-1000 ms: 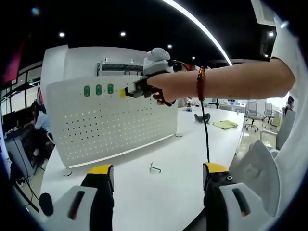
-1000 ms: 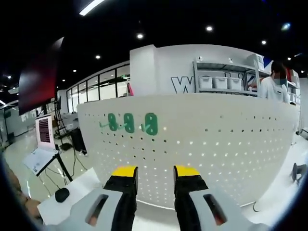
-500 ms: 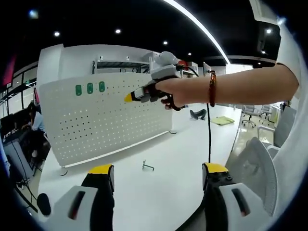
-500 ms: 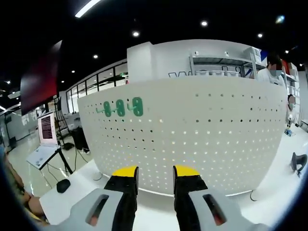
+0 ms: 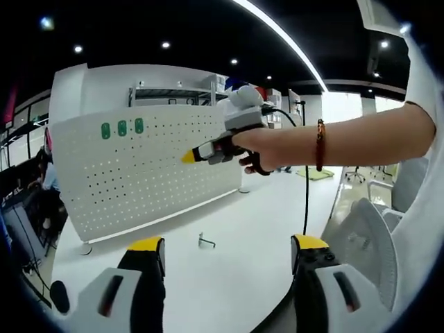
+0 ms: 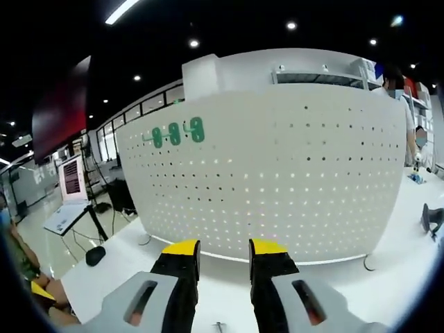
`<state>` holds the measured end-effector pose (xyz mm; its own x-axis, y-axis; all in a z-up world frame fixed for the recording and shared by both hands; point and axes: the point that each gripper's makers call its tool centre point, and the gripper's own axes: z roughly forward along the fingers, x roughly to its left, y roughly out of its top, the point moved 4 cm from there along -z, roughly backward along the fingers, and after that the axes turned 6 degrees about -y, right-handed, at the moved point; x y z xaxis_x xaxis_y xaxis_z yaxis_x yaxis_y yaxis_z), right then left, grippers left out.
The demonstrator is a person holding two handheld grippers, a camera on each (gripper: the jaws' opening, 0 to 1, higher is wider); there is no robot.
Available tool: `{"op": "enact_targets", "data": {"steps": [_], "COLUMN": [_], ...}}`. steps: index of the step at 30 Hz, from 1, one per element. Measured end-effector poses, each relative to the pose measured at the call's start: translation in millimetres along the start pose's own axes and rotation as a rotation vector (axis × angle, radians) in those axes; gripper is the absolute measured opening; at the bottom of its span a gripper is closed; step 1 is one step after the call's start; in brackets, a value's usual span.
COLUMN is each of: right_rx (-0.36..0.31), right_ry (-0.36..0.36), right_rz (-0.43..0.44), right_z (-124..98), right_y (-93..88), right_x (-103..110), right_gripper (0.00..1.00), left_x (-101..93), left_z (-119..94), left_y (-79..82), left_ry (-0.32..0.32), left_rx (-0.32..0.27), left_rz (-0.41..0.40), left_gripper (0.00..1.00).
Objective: Insert the hook assembly into the mounting plate slot until the hook locks in place.
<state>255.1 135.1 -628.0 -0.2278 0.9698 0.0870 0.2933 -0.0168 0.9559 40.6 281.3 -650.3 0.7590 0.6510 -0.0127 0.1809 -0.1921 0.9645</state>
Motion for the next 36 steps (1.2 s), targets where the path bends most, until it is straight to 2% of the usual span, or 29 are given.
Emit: {"op": "enact_targets", "data": {"steps": [10, 23, 36], "right_rx": [0.027, 0.082, 0.167], "right_ry": [0.016, 0.026, 0.04], "right_rz": [0.01, 0.015, 0.013], "right_z": [-7.7, -9.2, -7.6], "right_y": [-22.6, -49.8, -90.3], "right_x": [-4.5, -7.4, -13.8], "right_gripper": [0.27, 0.27, 0.27], "left_x": [-8.0, -9.3, -4.3], "left_z": [2.9, 3.6, 8.4], "left_y": [-6.3, -8.2, -13.4], "left_ry": [-0.012, -0.011, -0.013], "left_rx": [0.013, 0.026, 0.051], "left_rz": [-0.013, -0.017, -0.02], "left_gripper": [0.76, 0.75, 0.75]}}
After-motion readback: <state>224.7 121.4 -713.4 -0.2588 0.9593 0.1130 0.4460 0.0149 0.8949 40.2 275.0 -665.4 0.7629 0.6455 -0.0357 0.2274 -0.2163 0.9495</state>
